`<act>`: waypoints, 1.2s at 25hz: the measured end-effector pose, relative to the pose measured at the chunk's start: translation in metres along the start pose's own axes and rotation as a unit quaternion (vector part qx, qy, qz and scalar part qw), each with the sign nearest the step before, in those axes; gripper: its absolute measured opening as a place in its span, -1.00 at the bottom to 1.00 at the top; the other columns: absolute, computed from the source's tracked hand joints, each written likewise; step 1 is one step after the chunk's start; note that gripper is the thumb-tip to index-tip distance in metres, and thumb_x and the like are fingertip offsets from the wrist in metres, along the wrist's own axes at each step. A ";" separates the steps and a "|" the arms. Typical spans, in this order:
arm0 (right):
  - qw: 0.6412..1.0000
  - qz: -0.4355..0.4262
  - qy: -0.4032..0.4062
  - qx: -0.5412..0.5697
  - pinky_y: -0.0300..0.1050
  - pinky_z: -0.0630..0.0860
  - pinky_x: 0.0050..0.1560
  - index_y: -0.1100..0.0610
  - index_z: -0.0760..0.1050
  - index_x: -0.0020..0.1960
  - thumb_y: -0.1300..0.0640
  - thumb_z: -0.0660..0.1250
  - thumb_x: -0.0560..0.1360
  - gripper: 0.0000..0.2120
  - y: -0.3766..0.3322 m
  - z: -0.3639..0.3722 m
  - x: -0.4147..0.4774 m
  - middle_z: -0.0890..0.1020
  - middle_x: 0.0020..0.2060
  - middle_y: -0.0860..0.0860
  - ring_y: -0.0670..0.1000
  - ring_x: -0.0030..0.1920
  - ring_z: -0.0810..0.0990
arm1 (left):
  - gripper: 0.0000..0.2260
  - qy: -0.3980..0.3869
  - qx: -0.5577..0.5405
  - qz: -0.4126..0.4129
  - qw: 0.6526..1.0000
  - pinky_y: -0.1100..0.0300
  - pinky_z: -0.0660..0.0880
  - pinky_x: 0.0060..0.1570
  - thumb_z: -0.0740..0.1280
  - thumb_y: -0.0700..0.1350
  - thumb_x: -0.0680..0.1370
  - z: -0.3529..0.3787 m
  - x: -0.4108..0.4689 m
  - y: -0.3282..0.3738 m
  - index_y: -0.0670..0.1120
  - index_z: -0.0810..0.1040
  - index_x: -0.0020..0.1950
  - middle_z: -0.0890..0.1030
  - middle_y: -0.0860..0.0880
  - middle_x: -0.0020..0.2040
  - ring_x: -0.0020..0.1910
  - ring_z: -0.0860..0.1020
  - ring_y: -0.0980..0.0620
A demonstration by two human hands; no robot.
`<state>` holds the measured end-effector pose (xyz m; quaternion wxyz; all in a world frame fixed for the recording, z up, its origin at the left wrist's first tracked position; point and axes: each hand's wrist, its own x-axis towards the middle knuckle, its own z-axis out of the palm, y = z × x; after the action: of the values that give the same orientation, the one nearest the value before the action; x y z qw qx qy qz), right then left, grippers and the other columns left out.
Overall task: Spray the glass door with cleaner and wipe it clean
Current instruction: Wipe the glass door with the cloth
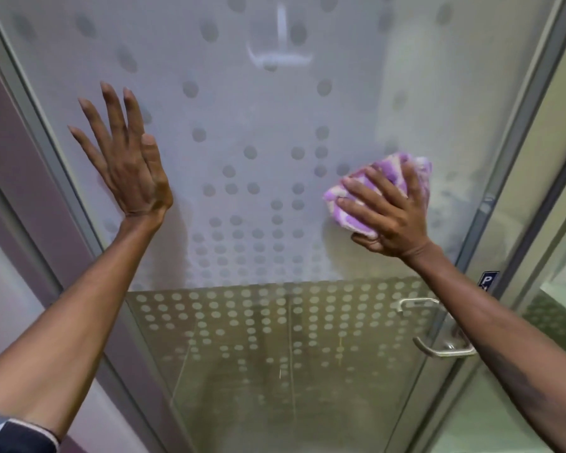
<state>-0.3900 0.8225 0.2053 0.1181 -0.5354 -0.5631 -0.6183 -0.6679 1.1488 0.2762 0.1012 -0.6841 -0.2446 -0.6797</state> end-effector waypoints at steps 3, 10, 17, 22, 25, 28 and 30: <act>0.975 0.213 0.064 -0.028 0.64 0.15 0.43 0.10 0.56 0.43 -0.14 0.26 0.57 -0.48 -0.022 0.006 -0.028 0.56 0.43 0.15 0.31 0.49 0.44 | -0.50 0.003 0.007 0.001 1.000 -0.07 -0.31 0.59 -0.03 -0.04 0.73 0.002 0.000 0.000 -0.07 0.18 0.68 0.20 -0.19 0.67 0.67 0.07 -0.32; 0.812 0.561 0.160 0.009 0.56 0.09 0.50 0.12 0.55 0.42 0.05 0.33 0.47 -0.48 -0.158 0.045 0.031 0.54 0.45 0.15 0.28 0.52 0.39 | -0.49 0.000 0.005 -0.013 1.000 -0.33 -0.11 0.59 0.01 -0.03 0.71 0.005 0.002 0.004 -0.12 0.24 0.66 0.25 -0.21 0.66 0.64 0.12 -0.38; 0.920 0.369 0.052 0.120 0.48 -0.05 0.56 -0.04 0.59 0.40 -0.01 0.40 0.40 -0.45 -0.280 0.071 0.094 0.52 0.46 0.00 0.17 0.54 0.36 | -0.42 -0.024 -0.005 -0.015 1.000 -0.37 -0.06 0.59 -0.10 0.08 0.68 -0.003 0.002 0.008 -0.12 0.27 0.65 0.27 -0.19 0.65 0.65 0.13 -0.36; 0.967 0.145 0.009 0.208 0.39 -0.10 0.61 0.13 0.71 0.02 0.05 0.56 0.31 -0.68 -0.332 0.107 0.119 0.74 0.13 0.07 0.18 0.39 0.54 | -0.38 -0.045 0.004 -0.011 0.999 -0.39 -0.04 0.59 -0.14 0.11 0.67 -0.006 0.002 0.002 -0.12 0.29 0.64 0.29 -0.19 0.64 0.64 0.15 -0.36; 0.963 -0.048 -0.042 0.261 0.34 -0.12 0.63 0.13 0.62 0.33 0.09 0.37 0.51 -0.60 -0.323 0.116 0.116 0.66 0.32 0.10 0.19 0.46 0.50 | -0.36 -0.035 0.017 0.000 0.999 -0.38 -0.04 0.58 -0.18 0.13 0.67 -0.006 0.002 0.003 -0.12 0.29 0.64 0.30 -0.20 0.64 0.63 0.17 -0.37; 0.934 -0.193 -0.131 0.269 0.30 -0.24 0.64 0.12 0.61 0.32 0.10 0.19 0.63 -0.66 -0.295 0.111 0.108 0.62 0.36 0.08 0.17 0.52 0.44 | -0.40 -0.029 0.031 0.009 0.999 -0.32 -0.09 0.58 -0.17 0.14 0.71 -0.004 0.001 -0.003 -0.11 0.26 0.65 0.28 -0.21 0.64 0.63 0.16 -0.38; 0.924 -0.232 -0.152 0.264 0.32 -0.18 0.64 0.12 0.61 0.31 0.11 0.17 0.63 -0.65 -0.273 0.105 0.098 0.59 0.40 0.07 0.17 0.55 0.40 | -0.49 -0.025 0.022 0.013 0.999 -0.31 -0.10 0.58 -0.05 0.04 0.74 -0.003 0.003 -0.006 -0.09 0.23 0.67 0.25 -0.20 0.66 0.64 0.14 -0.38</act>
<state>-0.5783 1.0457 0.1059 0.0213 -0.4265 -0.8255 -0.3691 -0.6734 1.1530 0.2777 0.1191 -0.7016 -0.2534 -0.6553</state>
